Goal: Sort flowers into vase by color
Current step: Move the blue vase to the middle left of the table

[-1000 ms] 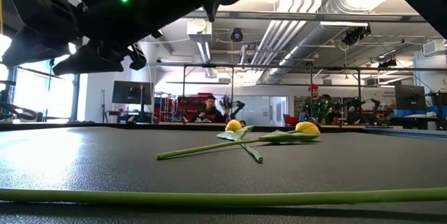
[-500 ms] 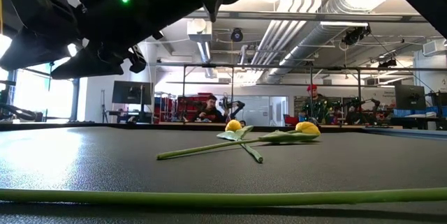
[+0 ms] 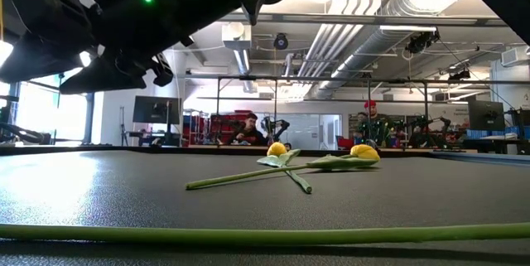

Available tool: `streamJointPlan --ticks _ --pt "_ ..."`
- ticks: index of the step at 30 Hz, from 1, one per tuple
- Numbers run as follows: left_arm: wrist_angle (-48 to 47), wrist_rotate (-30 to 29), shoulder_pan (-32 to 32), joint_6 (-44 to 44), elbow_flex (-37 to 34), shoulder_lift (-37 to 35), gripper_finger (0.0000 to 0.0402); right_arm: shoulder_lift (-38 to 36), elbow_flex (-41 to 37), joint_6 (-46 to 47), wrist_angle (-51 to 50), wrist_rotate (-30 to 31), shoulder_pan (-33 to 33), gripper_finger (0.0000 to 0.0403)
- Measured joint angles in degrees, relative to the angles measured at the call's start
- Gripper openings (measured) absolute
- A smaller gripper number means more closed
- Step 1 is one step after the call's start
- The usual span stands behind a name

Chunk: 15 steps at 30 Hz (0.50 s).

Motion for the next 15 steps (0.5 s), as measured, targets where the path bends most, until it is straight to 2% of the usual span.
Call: streamJointPlan --ticks 6,15 --pt "-2.63 -4.06 0.02 -2.11 -0.14 -2.32 0.0001 0.00 0.00 -0.01 -0.21 -0.02 0.00 0.0276" --pt "-2.68 3.76 -1.04 -7.71 0.03 -2.64 0.0001 0.00 0.98 0.23 1.65 -1.67 0.23 0.0277"
